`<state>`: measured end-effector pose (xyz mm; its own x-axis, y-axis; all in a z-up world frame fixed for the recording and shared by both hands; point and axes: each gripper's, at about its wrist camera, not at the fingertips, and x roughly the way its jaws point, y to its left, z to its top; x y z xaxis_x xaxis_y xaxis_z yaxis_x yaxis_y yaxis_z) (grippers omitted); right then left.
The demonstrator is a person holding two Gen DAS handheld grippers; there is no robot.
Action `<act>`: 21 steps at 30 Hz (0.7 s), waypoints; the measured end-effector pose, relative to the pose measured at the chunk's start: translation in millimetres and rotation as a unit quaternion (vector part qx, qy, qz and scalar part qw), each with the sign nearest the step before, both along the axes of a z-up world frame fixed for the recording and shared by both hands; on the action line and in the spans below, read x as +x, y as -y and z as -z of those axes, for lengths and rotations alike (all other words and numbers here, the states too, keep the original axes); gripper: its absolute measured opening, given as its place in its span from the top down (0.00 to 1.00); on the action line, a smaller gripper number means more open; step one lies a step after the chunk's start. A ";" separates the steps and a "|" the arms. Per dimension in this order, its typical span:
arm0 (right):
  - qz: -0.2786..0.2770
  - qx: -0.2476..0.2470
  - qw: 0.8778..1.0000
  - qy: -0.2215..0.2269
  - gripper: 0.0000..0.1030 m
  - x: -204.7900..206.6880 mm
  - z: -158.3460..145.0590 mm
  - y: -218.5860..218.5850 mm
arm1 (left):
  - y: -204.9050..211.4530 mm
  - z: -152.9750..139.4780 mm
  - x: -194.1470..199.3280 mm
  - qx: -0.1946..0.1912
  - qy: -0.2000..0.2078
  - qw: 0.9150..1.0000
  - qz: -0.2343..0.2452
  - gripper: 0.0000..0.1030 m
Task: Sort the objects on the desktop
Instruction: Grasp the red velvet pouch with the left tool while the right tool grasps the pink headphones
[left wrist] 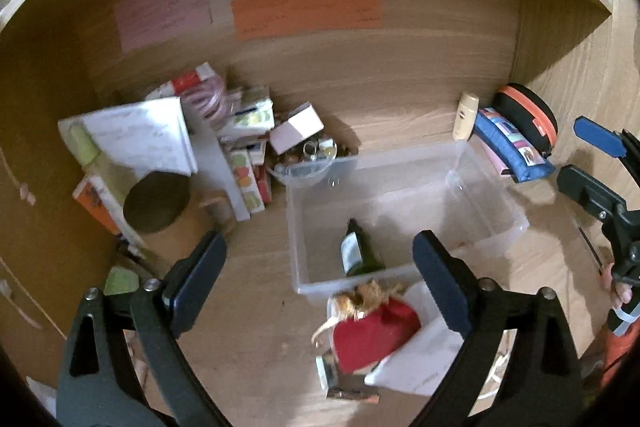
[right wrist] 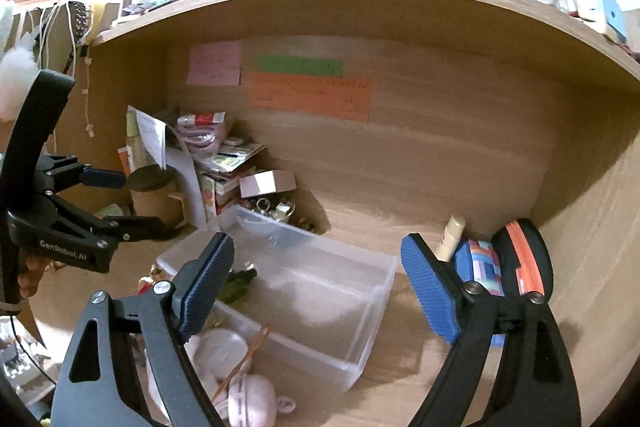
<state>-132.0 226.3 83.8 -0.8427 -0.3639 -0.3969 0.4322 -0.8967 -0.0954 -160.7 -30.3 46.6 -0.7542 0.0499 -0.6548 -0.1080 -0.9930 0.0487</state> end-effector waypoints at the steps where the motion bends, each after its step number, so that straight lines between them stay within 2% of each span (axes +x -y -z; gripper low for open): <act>1: 0.001 0.000 1.000 0.002 0.19 3.1 1.6 -0.9 | 3.3 3.3 3.7 0.003 0.002 1.000 -0.002 0.07; 12: 0.013 0.011 0.998 0.062 0.18 26.9 49.3 -7.2 | 17.0 45.8 24.2 0.013 0.030 0.999 -0.012 0.07; 21: 0.006 0.025 0.991 0.129 0.20 28.1 99.5 -5.4 | 12.6 87.8 22.7 0.051 0.073 0.996 0.007 0.07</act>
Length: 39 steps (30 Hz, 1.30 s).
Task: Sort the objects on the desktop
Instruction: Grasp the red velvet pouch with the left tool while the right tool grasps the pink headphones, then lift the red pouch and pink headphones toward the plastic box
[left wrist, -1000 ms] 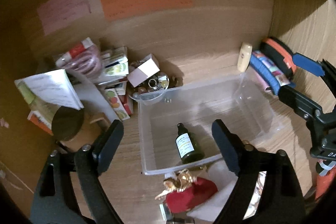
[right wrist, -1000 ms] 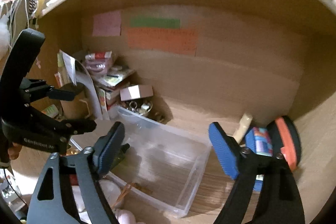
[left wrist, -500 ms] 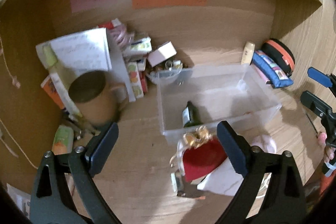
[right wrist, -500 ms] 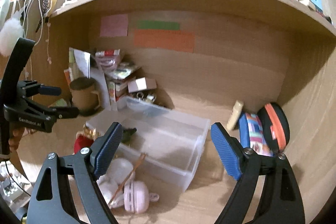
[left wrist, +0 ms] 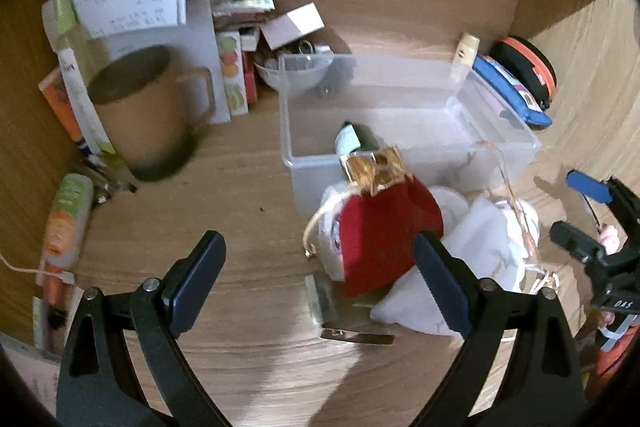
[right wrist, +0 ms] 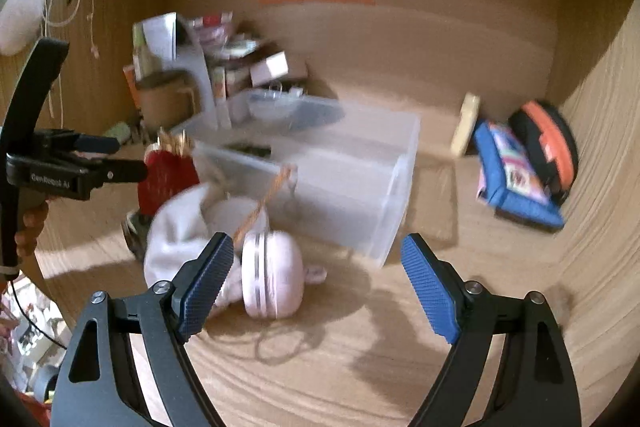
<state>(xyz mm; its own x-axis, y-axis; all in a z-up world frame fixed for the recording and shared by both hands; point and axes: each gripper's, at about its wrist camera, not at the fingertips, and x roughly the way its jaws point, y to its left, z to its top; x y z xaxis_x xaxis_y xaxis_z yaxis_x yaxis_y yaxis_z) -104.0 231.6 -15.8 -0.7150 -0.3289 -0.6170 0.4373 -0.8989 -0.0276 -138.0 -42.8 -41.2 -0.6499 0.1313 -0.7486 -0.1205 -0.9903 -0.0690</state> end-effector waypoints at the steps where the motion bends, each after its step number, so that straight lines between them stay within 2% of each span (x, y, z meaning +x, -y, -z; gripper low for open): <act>1: -0.001 -0.001 1.000 0.006 0.20 0.0 3.2 -0.7 | -0.9 2.6 0.3 0.003 0.001 1.000 0.002 0.07; 7: -0.004 -0.006 1.000 0.027 0.22 -0.1 16.7 -2.0 | -7.7 15.6 -1.7 0.010 0.002 1.000 0.002 0.07; 9: -0.009 -0.006 0.999 0.034 0.28 -3.4 19.5 0.5 | -10.0 18.8 -5.2 0.020 0.007 1.000 0.006 0.07; 13: -0.024 -0.002 0.999 0.049 0.39 -9.9 25.9 8.5 | -16.5 21.5 -11.4 0.026 0.008 0.999 0.018 0.22; 15: -0.031 -0.002 0.998 0.055 0.47 -13.3 28.7 12.6 | -19.0 21.5 -13.2 0.033 0.008 0.999 0.026 0.25; 20: -0.032 -0.002 0.998 0.055 0.51 -21.0 30.5 16.6 | -24.9 21.0 -18.1 0.052 0.009 0.998 0.038 0.40; 22: -0.032 -0.003 0.998 0.050 0.53 -22.5 30.3 16.2 | -27.2 20.9 -19.1 0.053 0.007 0.998 0.039 0.41; 23: -0.033 -0.004 0.998 0.049 0.61 -23.0 29.9 15.8 | -28.4 20.7 -19.9 0.052 0.005 0.998 0.038 0.41; 27: -0.035 -0.008 0.998 0.049 0.62 -24.4 29.0 13.7 | -26.1 20.4 -20.5 0.061 0.001 0.998 0.032 0.45; 33: -0.023 -0.029 0.998 0.055 0.63 -22.9 25.1 2.3 | -15.7 14.2 -15.9 0.077 -0.009 0.997 0.025 0.63; 35: -0.015 -0.036 0.998 0.053 0.63 -22.4 22.0 -2.3 | -12.4 9.7 -13.5 0.076 -0.015 0.997 0.022 0.73; 39: 0.001 -0.055 0.997 0.046 0.63 -19.5 11.6 -16.3 | -4.9 3.8 -9.3 0.077 -0.025 0.997 0.015 0.82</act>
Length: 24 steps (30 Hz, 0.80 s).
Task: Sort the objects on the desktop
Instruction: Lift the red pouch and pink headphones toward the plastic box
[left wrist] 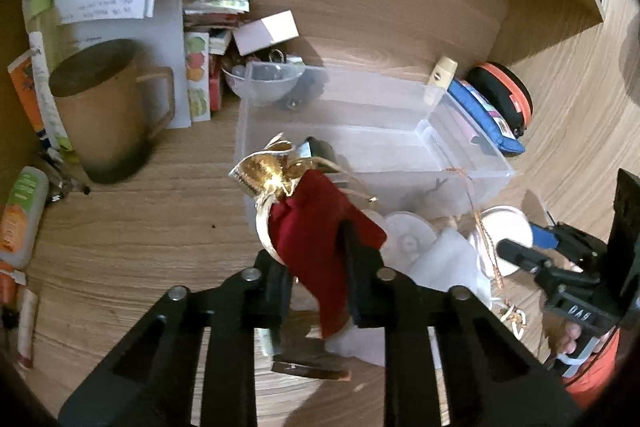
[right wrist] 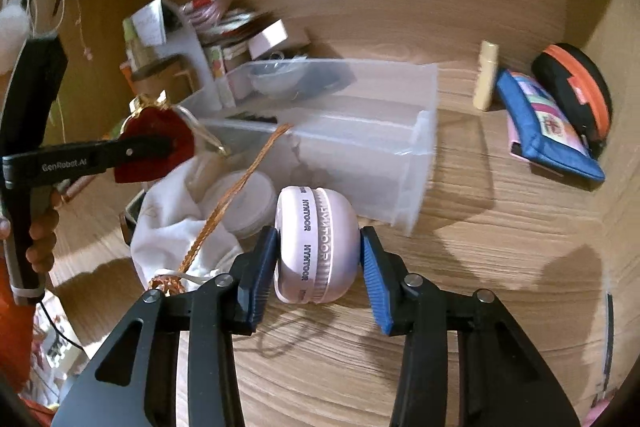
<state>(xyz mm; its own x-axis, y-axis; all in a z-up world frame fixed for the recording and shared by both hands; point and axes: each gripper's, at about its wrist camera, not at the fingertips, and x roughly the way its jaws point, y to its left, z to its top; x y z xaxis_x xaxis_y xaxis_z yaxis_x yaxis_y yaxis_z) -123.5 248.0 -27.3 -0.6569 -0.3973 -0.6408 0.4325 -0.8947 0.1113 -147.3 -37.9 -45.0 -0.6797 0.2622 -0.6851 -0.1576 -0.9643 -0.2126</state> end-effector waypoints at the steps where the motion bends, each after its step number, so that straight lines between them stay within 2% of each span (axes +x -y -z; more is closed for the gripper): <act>1: 0.002 -0.001 1.000 -0.002 0.63 0.7 -1.9 -1.0 | 1.6 -1.4 1.2 0.004 -0.001 1.000 0.001 0.83; 4: 0.012 -0.001 1.000 -0.012 0.63 5.2 -9.5 -6.9 | 3.5 -7.6 6.7 0.005 -0.012 1.000 0.001 0.91; 24: 0.024 0.006 0.997 -0.075 0.63 23.8 -58.4 -8.4 | -0.2 -60.9 41.4 -0.024 -0.092 0.995 -0.009 0.94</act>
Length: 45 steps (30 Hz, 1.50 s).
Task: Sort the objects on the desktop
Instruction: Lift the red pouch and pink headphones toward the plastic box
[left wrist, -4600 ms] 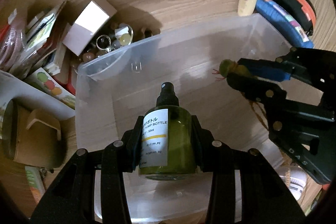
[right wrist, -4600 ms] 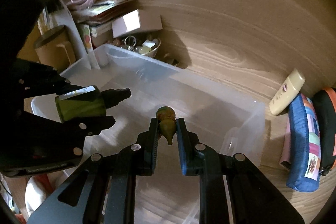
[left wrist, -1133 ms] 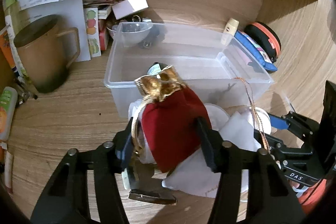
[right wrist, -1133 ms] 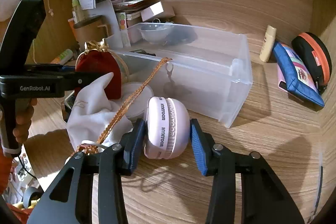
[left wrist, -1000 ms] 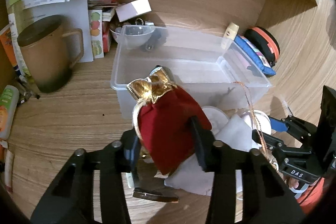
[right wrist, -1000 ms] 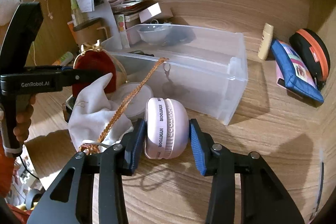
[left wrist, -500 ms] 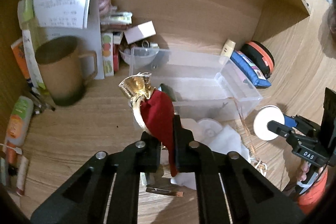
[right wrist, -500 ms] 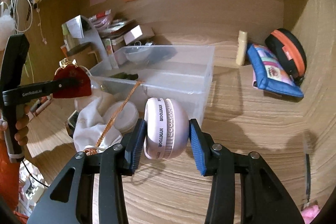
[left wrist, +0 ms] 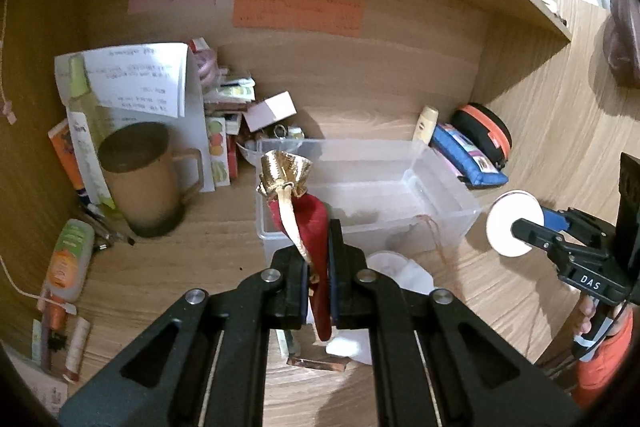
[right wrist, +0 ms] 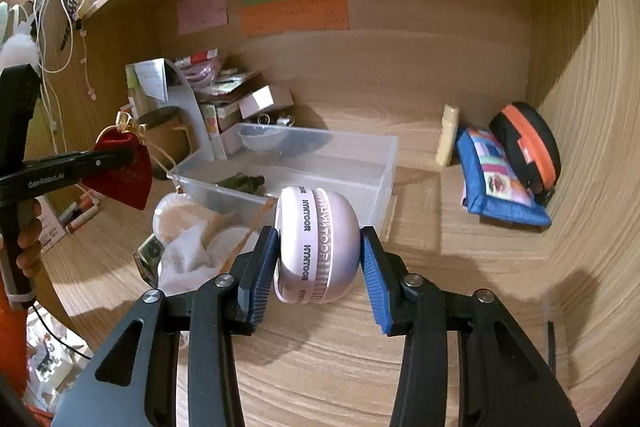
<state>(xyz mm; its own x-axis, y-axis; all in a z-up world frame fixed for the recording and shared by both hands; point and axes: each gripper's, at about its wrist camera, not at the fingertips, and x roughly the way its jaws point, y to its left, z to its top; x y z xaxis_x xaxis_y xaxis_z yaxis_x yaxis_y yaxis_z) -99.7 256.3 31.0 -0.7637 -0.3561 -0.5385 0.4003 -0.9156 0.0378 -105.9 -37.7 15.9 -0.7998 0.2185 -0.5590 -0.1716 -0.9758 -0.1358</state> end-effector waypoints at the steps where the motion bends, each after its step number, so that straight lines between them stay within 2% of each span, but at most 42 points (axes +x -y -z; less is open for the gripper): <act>1: -0.001 0.000 1.000 -0.004 0.63 -0.5 -3.1 0.2 | 0.6 -1.2 -0.1 0.000 -0.001 1.000 -0.001 0.94; 11: -0.005 0.003 0.999 -0.039 0.63 -9.2 -31.5 9.8 | -1.4 -26.2 1.7 -0.013 -0.030 0.999 -0.003 0.94; 16: -0.009 0.001 0.999 -0.053 0.63 -19.4 -42.6 15.1 | -0.1 -35.5 -3.8 -0.007 -0.039 0.999 -0.014 0.94; 27: -0.017 -0.019 0.999 -0.038 0.63 -52.0 -36.3 22.3 | -10.1 -44.6 -31.3 -0.005 -0.036 0.999 0.004 0.94; 38: -0.033 -0.013 0.999 -0.021 0.63 -91.0 -25.2 38.9 | -26.9 -32.1 -74.1 -0.007 -0.009 1.000 0.019 0.94; 45: -0.051 0.024 0.998 -0.009 0.63 -114.3 -18.3 58.6 | -31.4 -14.9 -101.7 -0.010 0.019 0.999 0.023 0.94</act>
<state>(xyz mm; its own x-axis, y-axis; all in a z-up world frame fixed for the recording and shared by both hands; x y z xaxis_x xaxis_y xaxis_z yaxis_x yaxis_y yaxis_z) -214.0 197.7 49.3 -0.7348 -0.4069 -0.5427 0.4916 -0.8707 -0.0129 -207.6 -6.4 30.9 -0.7668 0.2434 -0.5940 -0.2121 -0.9694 -0.1236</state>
